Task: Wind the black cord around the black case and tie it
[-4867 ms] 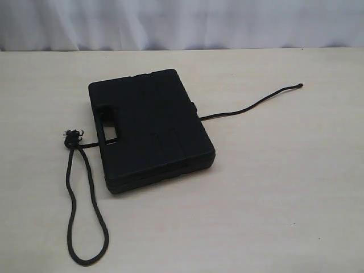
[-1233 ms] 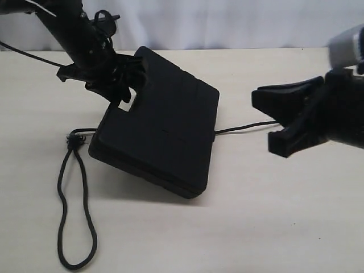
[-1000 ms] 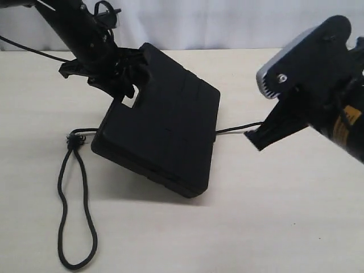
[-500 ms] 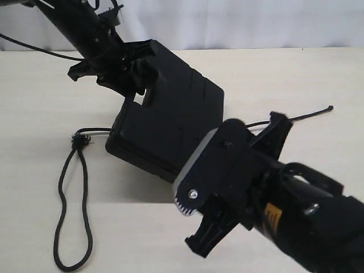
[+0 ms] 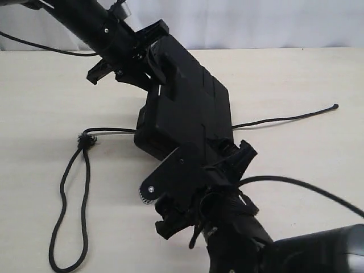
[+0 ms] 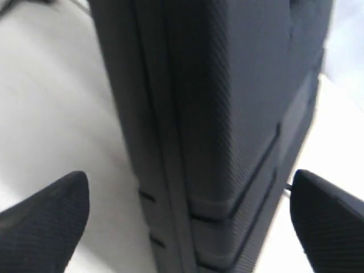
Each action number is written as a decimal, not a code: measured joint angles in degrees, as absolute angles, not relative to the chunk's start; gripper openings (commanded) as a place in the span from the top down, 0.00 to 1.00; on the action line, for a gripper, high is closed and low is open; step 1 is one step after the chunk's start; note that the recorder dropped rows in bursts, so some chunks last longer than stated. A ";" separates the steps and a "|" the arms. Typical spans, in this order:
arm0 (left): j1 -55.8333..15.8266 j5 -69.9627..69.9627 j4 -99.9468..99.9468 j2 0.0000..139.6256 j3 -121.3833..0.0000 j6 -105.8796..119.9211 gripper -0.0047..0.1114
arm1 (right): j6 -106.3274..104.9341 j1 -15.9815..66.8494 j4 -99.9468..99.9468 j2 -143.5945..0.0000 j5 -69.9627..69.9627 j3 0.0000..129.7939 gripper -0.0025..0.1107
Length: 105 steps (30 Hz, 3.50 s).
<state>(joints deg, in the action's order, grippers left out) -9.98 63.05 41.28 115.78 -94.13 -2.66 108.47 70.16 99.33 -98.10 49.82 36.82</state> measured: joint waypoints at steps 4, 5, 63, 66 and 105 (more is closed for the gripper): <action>-9.98 62.19 42.26 115.78 -94.13 -2.66 0.96 | 114.67 70.16 99.60 -106.58 62.42 37.06 0.20; -9.98 61.16 42.52 115.78 -94.13 -2.75 0.96 | 116.33 70.16 99.70 -108.56 64.66 37.56 0.20; -9.94 37.37 -6.29 112.96 -67.49 94.94 0.78 | 119.59 65.51 98.47 -114.89 68.02 47.62 0.93; -9.94 36.97 -6.75 113.07 -67.49 91.69 0.55 | 119.59 65.51 98.47 -114.89 68.02 47.62 0.93; 1.34 53.46 27.77 100.14 -67.60 81.61 0.96 | 120.76 55.46 102.32 -100.09 52.43 34.20 0.94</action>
<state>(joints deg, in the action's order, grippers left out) 1.34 53.46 27.77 100.14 -67.60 81.61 120.76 55.46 102.32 -100.09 52.43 34.20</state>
